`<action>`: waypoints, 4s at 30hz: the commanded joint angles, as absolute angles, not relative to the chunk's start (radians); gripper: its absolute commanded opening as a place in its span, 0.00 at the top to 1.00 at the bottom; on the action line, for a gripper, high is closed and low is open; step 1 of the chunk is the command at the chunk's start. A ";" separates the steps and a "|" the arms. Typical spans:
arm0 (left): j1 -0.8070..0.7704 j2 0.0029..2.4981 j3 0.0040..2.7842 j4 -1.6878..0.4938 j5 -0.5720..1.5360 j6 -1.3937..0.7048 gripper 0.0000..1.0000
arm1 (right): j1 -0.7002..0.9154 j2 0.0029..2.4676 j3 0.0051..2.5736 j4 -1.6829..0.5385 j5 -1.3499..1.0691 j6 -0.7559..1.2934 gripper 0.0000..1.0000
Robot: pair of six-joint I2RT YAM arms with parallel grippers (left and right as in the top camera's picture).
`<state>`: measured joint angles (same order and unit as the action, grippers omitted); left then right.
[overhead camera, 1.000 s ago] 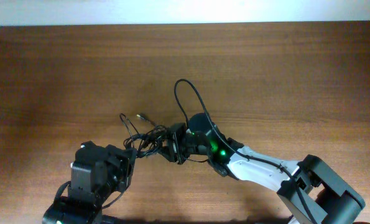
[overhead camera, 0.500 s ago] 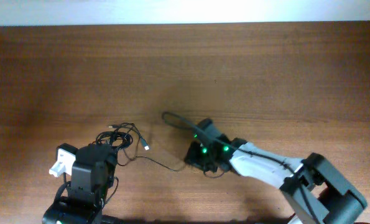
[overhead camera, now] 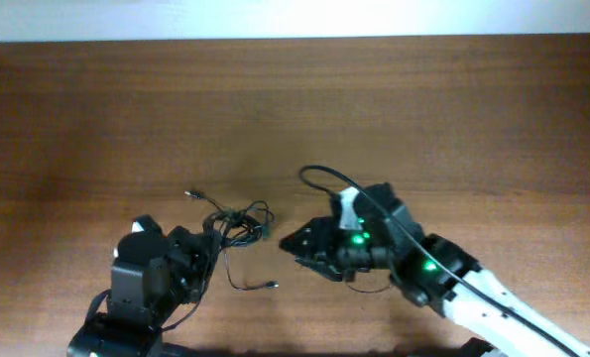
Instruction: Untangle cables
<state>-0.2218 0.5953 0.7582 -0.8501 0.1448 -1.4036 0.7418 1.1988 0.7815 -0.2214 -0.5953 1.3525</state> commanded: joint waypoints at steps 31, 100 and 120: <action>-0.220 0.590 0.767 -0.861 0.252 -1.361 1.00 | 0.851 1.399 0.787 0.072 -0.564 1.589 0.58; -0.341 1.054 0.854 -0.625 0.194 -0.502 1.00 | 0.550 1.190 0.861 -0.445 -0.624 0.452 0.64; -0.345 1.054 0.854 -0.558 0.566 -0.552 1.00 | 0.681 1.372 0.861 -0.063 -0.434 0.701 0.62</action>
